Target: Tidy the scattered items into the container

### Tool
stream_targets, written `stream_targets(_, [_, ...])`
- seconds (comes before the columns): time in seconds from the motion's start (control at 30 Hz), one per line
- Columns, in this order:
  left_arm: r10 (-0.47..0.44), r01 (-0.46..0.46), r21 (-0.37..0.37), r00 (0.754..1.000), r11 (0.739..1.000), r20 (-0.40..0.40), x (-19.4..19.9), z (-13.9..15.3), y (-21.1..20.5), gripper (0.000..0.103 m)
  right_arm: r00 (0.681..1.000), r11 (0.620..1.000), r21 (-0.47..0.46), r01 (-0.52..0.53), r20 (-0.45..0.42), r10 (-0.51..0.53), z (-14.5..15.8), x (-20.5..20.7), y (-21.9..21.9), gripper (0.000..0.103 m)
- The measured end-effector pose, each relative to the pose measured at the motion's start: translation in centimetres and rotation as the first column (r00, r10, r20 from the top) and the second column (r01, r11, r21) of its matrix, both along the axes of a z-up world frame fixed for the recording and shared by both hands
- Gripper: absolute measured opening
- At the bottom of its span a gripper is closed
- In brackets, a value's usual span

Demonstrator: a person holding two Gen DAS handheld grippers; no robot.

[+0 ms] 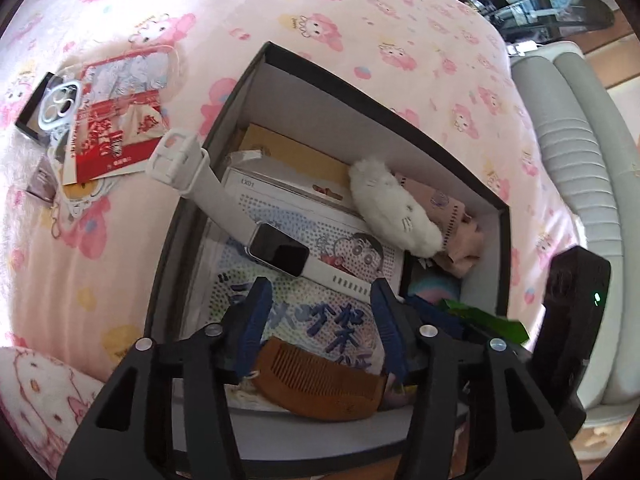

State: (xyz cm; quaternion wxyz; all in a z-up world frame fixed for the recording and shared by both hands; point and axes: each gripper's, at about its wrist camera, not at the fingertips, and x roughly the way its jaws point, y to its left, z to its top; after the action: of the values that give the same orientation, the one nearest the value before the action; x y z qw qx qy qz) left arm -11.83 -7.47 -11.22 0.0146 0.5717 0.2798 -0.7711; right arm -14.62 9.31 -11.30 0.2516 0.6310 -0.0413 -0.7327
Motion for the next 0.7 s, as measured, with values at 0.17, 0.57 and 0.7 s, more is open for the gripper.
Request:
stream_targets(0.17, [0.033, -0.031, -0.079, 0.999, 0.996, 0.020, -1.9, -1.2, 1.2, 0.053, 0.999, 0.998, 0.052, -0.025, -0.033, 0.027, 0.3, 0.3, -0.4, 0.037])
stream_targets(0.57, [0.086, -0.096, 0.149, 0.994, 0.984, 0.072, -4.0, -4.8, -0.2, 0.008, 0.999, 0.997, 0.078, -0.007, -0.038, 0.010, 0.1, 0.0, 0.2, 0.037])
stream_targets(0.7, [0.009, -0.012, 0.126, 1.000, 0.992, 0.025, -3.2, -4.3, 0.8, 0.005, 0.999, 0.997, 0.075, 0.003, -0.041, 0.000, 0.2, 0.0, 0.5, 0.037])
